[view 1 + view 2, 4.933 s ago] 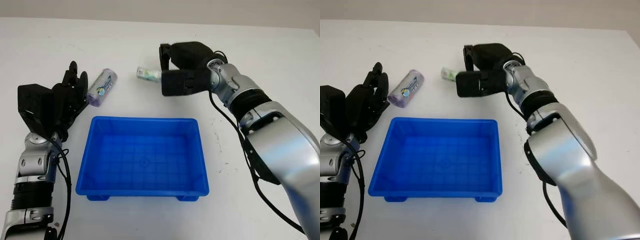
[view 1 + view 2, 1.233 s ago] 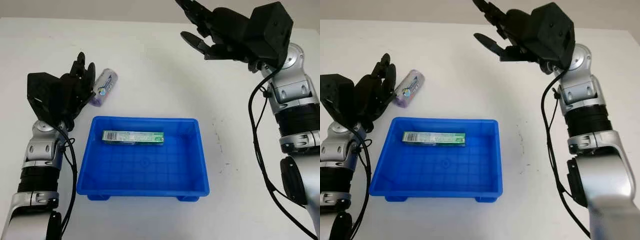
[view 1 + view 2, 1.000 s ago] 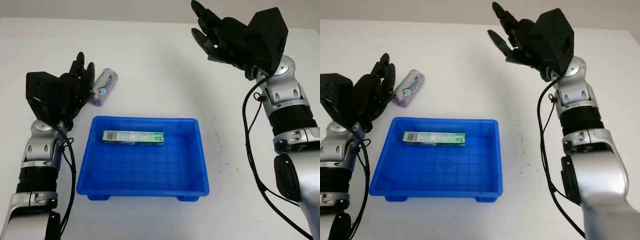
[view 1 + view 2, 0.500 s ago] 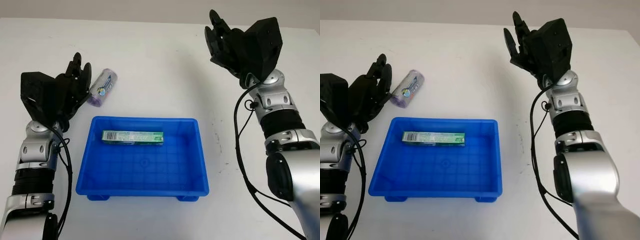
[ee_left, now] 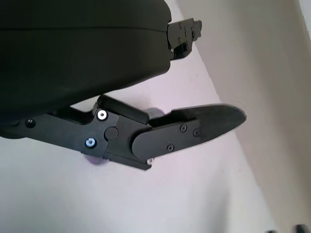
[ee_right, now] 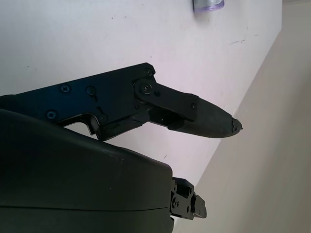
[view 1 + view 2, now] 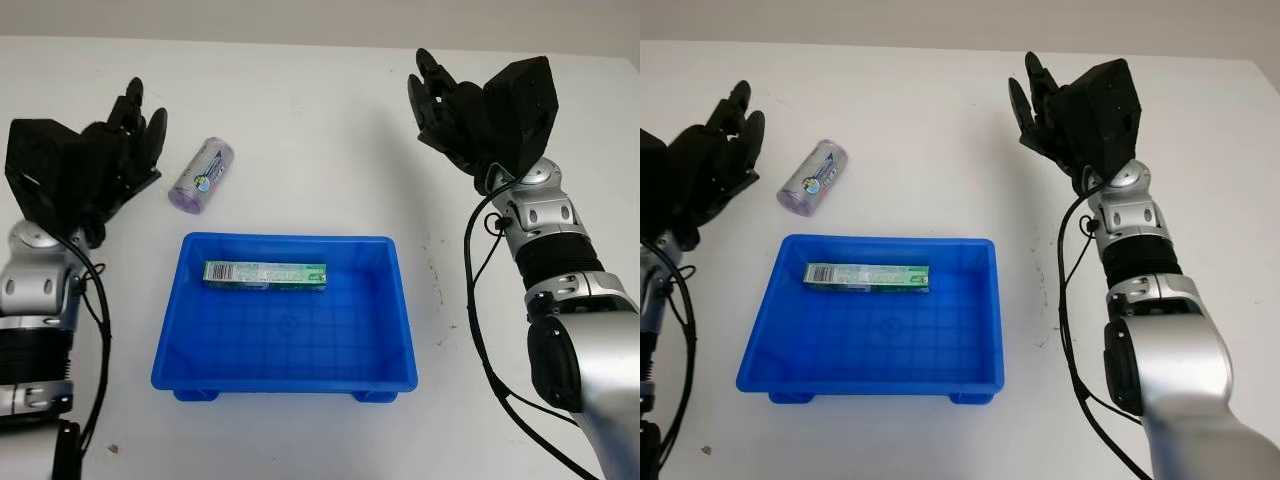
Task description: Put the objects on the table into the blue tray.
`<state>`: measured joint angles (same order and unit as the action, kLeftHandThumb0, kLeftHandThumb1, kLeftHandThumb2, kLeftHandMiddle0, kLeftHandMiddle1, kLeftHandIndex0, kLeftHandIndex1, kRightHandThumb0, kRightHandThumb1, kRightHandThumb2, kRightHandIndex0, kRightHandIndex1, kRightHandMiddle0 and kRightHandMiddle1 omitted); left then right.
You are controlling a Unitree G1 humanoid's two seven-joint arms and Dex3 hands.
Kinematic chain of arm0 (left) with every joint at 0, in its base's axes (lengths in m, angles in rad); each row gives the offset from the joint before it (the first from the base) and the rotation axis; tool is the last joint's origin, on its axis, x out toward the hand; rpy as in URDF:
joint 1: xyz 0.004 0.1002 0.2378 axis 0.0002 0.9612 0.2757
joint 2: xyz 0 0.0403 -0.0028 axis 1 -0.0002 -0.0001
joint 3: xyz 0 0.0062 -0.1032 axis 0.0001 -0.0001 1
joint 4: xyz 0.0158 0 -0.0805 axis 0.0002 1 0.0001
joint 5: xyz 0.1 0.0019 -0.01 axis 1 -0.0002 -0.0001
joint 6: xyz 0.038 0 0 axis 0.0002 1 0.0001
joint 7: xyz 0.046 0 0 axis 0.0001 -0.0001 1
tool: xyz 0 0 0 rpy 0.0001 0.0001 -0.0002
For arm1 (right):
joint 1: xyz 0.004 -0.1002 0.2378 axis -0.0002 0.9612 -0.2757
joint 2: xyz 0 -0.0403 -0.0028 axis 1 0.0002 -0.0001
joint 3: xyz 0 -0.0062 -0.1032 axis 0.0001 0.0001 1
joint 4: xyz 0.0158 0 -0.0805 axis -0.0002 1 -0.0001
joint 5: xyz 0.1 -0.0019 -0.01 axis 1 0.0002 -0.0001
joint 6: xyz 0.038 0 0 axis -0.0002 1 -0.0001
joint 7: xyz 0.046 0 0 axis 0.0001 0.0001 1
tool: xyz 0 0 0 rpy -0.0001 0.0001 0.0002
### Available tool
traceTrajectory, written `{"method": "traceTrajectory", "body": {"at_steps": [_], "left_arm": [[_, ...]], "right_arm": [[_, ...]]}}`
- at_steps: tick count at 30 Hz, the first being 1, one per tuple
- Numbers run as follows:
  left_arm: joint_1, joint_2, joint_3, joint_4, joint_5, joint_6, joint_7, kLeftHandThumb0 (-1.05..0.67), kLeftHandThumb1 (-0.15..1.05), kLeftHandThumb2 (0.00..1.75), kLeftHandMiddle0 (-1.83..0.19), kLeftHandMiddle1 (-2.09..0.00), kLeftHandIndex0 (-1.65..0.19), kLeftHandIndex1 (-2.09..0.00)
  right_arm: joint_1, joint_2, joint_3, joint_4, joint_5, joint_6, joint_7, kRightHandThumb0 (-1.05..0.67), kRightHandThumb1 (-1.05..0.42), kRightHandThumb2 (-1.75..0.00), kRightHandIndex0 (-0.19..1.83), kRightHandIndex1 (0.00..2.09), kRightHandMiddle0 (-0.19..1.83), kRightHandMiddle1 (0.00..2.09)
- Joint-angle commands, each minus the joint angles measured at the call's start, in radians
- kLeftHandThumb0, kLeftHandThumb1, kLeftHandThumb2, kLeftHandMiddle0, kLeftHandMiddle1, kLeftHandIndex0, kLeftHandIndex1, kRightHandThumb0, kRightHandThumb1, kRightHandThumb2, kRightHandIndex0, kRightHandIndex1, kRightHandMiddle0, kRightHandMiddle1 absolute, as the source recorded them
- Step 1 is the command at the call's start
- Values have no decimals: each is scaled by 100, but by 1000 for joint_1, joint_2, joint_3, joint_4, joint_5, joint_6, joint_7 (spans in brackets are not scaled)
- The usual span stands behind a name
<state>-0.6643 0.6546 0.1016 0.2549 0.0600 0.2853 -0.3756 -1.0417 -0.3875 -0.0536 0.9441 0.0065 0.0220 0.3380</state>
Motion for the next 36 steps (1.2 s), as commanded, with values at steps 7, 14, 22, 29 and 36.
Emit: {"method": "traceTrajectory", "body": {"at_steps": [7, 14, 22, 29, 36], "left_arm": [[-194, 139, -164, 72, 213, -25, -96, -69, 105, 31, 3, -9, 7, -8], [-290, 178, -246, 201, 338, -102, -126, -62, 104, 14, 4, -6, 12, -5], [-375, 325, -447, 392, 701, -590, 81, -39, 93, 4, 13, -3, 12, -5], [-559, 406, -656, 533, 1114, -861, 388, -43, 85, 3, 17, -4, 16, -3], [-727, 428, -845, 640, 1432, -988, 742, -54, 87, 6, 18, -5, 17, -4]], "right_arm": [[14, 12, -7, -29, 4, -4, -6, -70, -105, -71, -19, 0, -19, 0], [25, 3, -15, -56, 16, 15, 8, -67, -105, -70, -19, 0, -19, 0], [46, -11, -16, -104, 13, 40, 11, -69, -105, -70, -19, 0, -19, 0], [46, 1, -18, -109, 14, 63, -8, -67, -105, -70, -19, 0, -19, 0], [44, 6, -4, -94, 1, 59, -12, -67, -105, -72, -19, 0, -19, 0]]}}
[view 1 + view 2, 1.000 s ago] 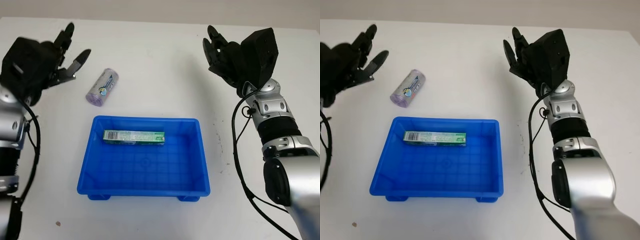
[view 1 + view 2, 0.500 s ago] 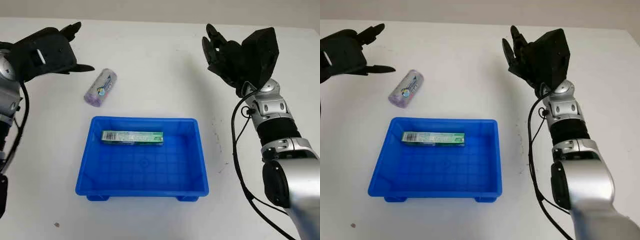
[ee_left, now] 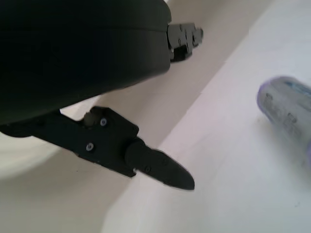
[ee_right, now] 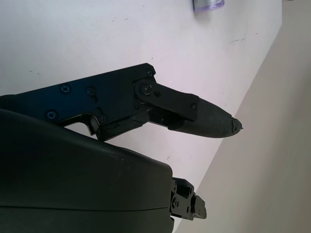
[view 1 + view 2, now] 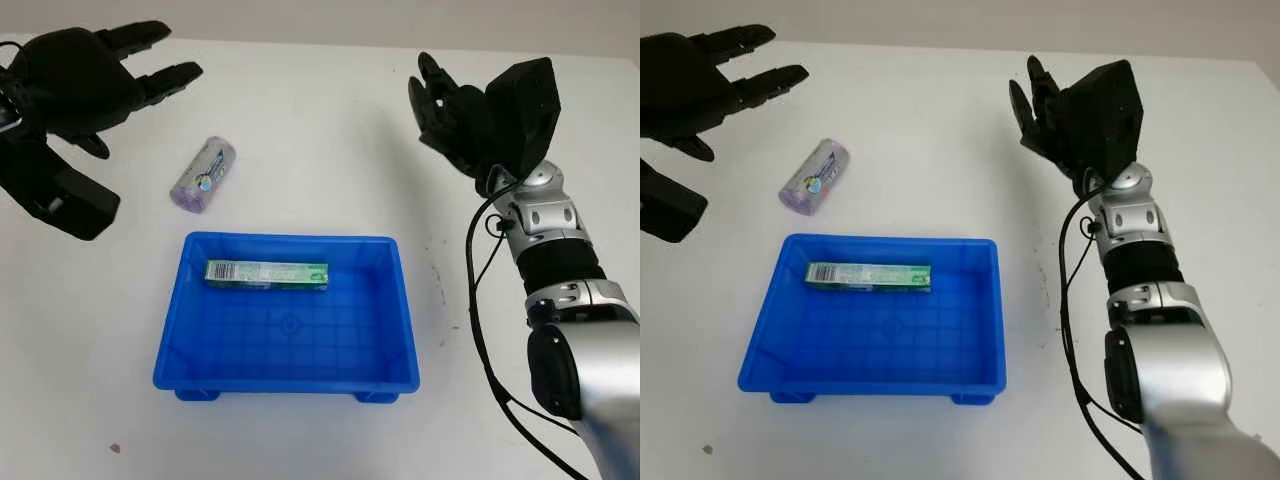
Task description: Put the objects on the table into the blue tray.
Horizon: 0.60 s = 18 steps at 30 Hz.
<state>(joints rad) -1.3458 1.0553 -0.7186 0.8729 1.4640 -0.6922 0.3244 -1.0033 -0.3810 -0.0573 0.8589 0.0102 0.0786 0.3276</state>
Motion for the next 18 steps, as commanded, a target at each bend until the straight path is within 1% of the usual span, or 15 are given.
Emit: {"method": "traceTrajectory", "body": {"at_steps": [1, 2, 3, 4, 5, 8, 11, 13, 15, 18], "left_arm": [[-63, 27, -48, 37, 62, -11, 99, -43, 93, 8, 15, -6, 15, -5], [-80, 25, -70, 52, 91, -13, 150, -26, 100, 16, 13, -6, 13, -6], [-99, 23, -91, 65, 118, -20, 190, -16, 102, 23, 12, -6, 12, -7], [-117, 21, -115, 79, 148, -20, 235, -10, 103, 28, 12, -6, 11, -7], [-136, 17, -142, 92, 182, -16, 284, -6, 104, 30, 11, -6, 10, -7], [-195, -5, -229, 144, 280, 8, 414, -10, 105, 25, 11, -6, 10, -7], [-247, -38, -301, 204, 343, 28, 519, -18, 105, 18, 12, -5, 11, -6], [-277, -62, -348, 245, 375, 42, 587, -20, 105, 14, 11, -6, 11, -6], [-306, -87, -391, 283, 394, 43, 634, -22, 105, 16, 11, -6, 11, -6], [-335, -123, -452, 328, 415, 41, 669, -22, 105, 21, 10, -6, 11, -6]], "right_arm": [[8, 0, 0, -10, -4, -1, -1, -67, -105, -72, -19, 0, -19, 0], [10, -1, 0, -10, -4, -5, 0, -65, -105, -72, -19, 0, -19, 0], [11, -2, -1, -8, -3, -8, 2, -64, -105, -73, -19, 0, -19, 0], [12, -3, -3, -4, -1, -12, 4, -64, -105, -73, -19, 0, -19, 0], [12, -5, -4, 1, -1, -16, 5, -63, -105, -73, -19, 0, -19, 0], [11, -7, -7, 10, -2, -11, -1, -64, -105, -72, -19, 0, -19, 0], [9, -4, -9, 11, 0, -1, -6, -64, -105, -72, -19, 0, -19, 0], [8, -2, -8, 15, 2, 1, -2, -63, -105, -72, -19, 0, -19, 0], [10, -4, -1, 8, -6, 13, -5, -61, -105, -73, -19, 0, -19, 0], [15, -6, 4, 2, -14, 10, -8, -59, -105, -74, -19, 0, -19, 0]]}}
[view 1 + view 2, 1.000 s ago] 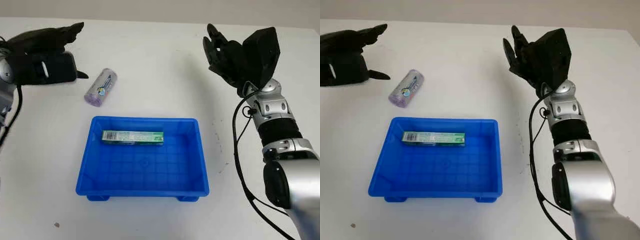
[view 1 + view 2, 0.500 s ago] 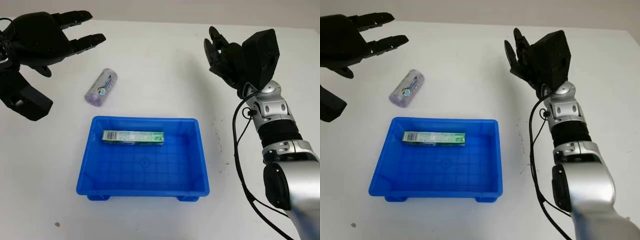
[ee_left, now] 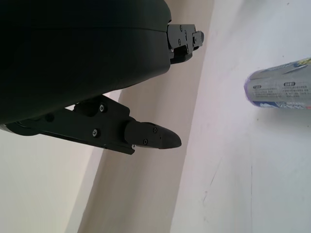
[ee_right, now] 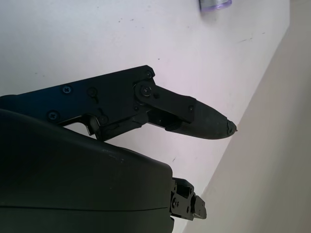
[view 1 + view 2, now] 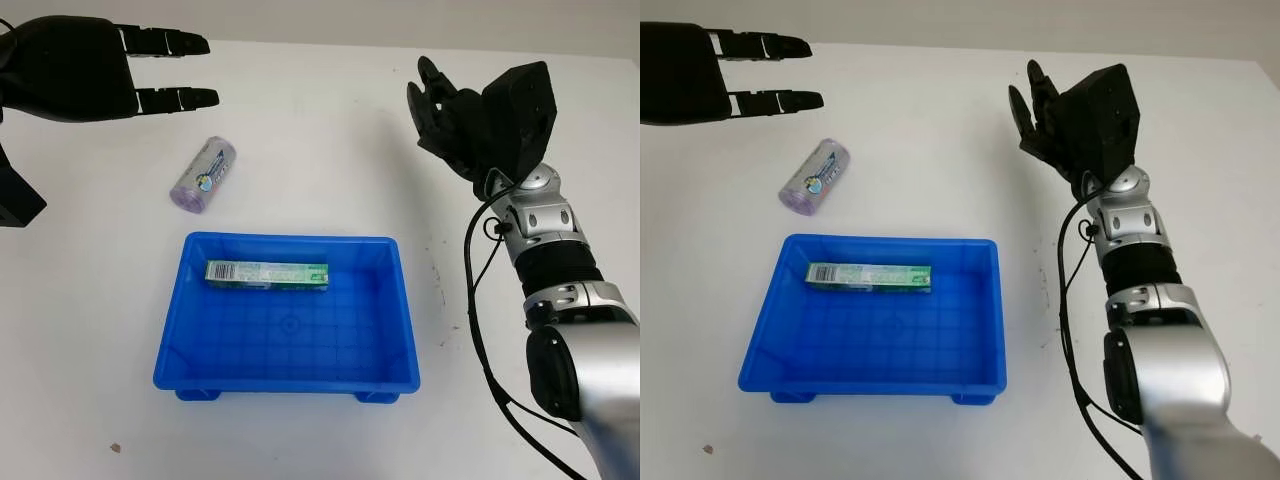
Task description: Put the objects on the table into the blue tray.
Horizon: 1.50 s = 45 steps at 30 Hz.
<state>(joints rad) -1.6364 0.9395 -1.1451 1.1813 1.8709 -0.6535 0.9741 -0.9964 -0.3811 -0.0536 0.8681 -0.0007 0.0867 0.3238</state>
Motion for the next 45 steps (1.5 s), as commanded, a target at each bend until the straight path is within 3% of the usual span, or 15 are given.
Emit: {"method": "traceTrajectory", "body": {"at_steps": [1, 8, 14, 19, 23, 30, 36, 40, 42, 45], "left_arm": [[-49, -20, -44, 32, 10, 0, 23, -20, 105, 21, 9, -6, 10, -6], [-46, -80, -157, 82, 22, 13, 99, -28, 105, 21, 13, -6, 15, -4], [-14, -119, -203, 114, -14, 0, 110, -17, 105, 27, 8, -7, 12, -6], [16, -143, -249, 125, -20, 5, 92, -37, 105, 31, 9, -5, 14, -5], [43, -150, -268, 132, -39, -1, 115, -43, 105, 29, 4, -7, 8, -8], [65, -165, -314, 143, -37, 19, 70, -39, 105, 41, 13, -3, 14, -5], [69, -182, -345, 148, -43, 29, 66, -33, 105, 39, 14, -5, 13, -5], [74, -201, -363, 160, -48, 30, 81, -37, 105, 26, -4, -12, 0, -12], [77, -209, -370, 167, -52, 23, 114, -36, 104, 13, -29, -22, -20, -24], [85, -224, -365, 182, -72, 17, 100, -31, 105, 13, -46, -40, -32, -44]], "right_arm": [[9, -5, -3, -9, -2, 4, -6, -59, -105, -74, -19, 0, -19, 0], [22, -1, -14, -23, 9, 8, -11, -59, -105, -72, -19, 0, -19, 0], [29, 9, -17, -26, 17, 5, -24, -58, -105, -73, -19, 0, -19, 0], [36, 15, -15, -25, 17, 0, -32, -57, -105, -73, -19, 0, -19, 0], [50, 12, -16, -35, 22, -13, -19, -57, -105, -75, -19, 0, -19, 0], [75, 13, -29, -57, 38, -23, -11, -56, -105, -76, -19, 0, -19, 0], [88, 17, -36, -84, 47, 2, -22, -57, -105, -74, -19, 0, -19, 0], [97, 18, -35, -104, 44, 27, -31, -59, -105, -74, -19, 0, -19, 0], [103, 19, -40, -116, 51, 36, -31, -59, -105, -75, -19, 0, -19, 0], [115, 19, -44, -137, 56, 45, -31, -59, -105, -75, -19, 0, -19, 0]]}}
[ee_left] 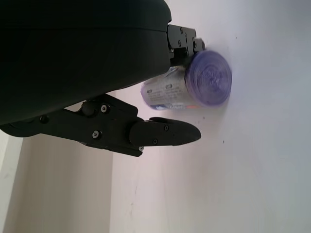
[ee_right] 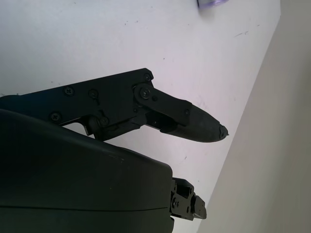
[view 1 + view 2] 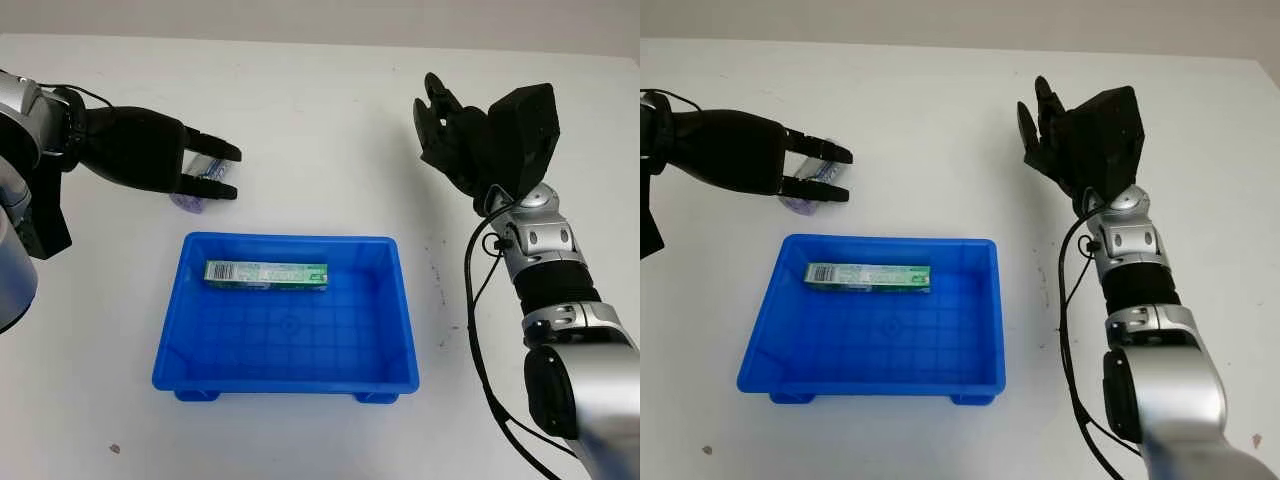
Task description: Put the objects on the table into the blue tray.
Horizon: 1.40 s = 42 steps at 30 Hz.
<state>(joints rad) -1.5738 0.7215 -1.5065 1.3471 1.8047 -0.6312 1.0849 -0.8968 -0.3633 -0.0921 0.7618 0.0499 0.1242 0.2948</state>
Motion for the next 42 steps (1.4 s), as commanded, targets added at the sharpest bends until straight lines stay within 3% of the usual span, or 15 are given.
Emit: {"method": "traceTrajectory", "body": {"at_steps": [1, 2, 4, 6, 10, 11, 14, 16, 20, 24, 30, 34, 36, 39, 42], "left_arm": [[27, -12, 2, 21, -17, -5, -27, -28, 105, 17, -44, -59, -32, -57], [30, -18, 4, 24, -26, -2, -36, -27, 105, 19, -39, -92, -30, -75], [35, -27, -4, 25, -31, 11, -30, -27, 105, 19, -34, -118, -25, -94], [39, -37, -5, 26, -38, 21, -36, -29, 105, 16, -32, -166, -18, -146], [47, -53, -6, 27, -49, 42, -58, -24, 105, 29, -32, -204, -14, -198], [49, -56, -8, 27, -49, 49, -59, -23, 105, 36, -48, -207, -25, -205], [50, -61, -13, 26, -49, 70, -51, -20, 104, 38, -70, -209, -43, -209], [50, -63, -12, 25, -52, 85, -44, -17, 105, 27, -72, -209, -52, -209], [39, -72, 8, 25, -75, 112, -79, -16, 103, 11, -46, -209, -28, -209], [25, -71, 108, 23, -193, 75, -186, -14, 103, 8, -30, -177, -14, -165], [21, -58, 300, 11, -414, 19, -452, -8, 98, 5, -28, -153, -25, -160], [14, -37, 351, -6, -460, 0, -496, -8, 91, 5, -40, -93, -32, -125], [-6, -23, 363, -12, -463, -3, -500, -8, 90, 5, -44, -82, -31, -109], [-29, -6, 378, -24, -464, -6, -499, -10, 92, 6, -41, -112, -33, -133], [-41, 9, 411, -30, -487, -22, -523, -13, 93, 6, -45, -105, -32, -134]], "right_arm": [[21, 1, -8, -41, 7, 11, -3, -59, -105, -75, -19, 0, -19, 0], [26, 1, -9, -51, 8, 17, -4, -60, -105, -74, -19, 0, -19, 0], [35, -1, -11, -69, 11, 25, -6, -61, -105, -74, -19, 0, -19, 0], [43, -3, -14, -86, 14, 35, -8, -61, -105, -74, -19, 0, -19, 0], [52, -7, -18, -100, 15, 45, -8, -60, -105, -74, -19, 0, -19, 0], [53, -9, -18, -99, 15, 43, -5, -60, -105, -74, -19, 0, -19, 0], [54, -12, -20, -100, 18, 45, 6, -60, -105, -74, -19, 0, -19, 0], [54, -14, -20, -101, 17, 48, 11, -61, -105, -74, -19, 0, -19, 0], [52, -12, -22, -96, 18, 54, 13, -60, -105, -73, -19, 0, -19, 0], [50, -6, -17, -96, 14, 61, 9, -57, -105, -73, -19, 0, -19, 0], [43, -1, -13, -84, 14, 53, 16, -56, -105, -74, -19, 0, -19, 0], [42, 1, -15, -77, 16, 44, 19, -55, -105, -74, -19, 0, -19, 0], [40, 0, -13, -72, 13, 38, 21, -55, -105, -74, -19, 0, -19, 0], [36, -2, -12, -60, 11, 29, 25, -55, -105, -74, -19, 0, -19, 0], [29, 3, -18, -49, 18, 39, 23, -54, -105, -74, -19, 0, -19, 0]]}}
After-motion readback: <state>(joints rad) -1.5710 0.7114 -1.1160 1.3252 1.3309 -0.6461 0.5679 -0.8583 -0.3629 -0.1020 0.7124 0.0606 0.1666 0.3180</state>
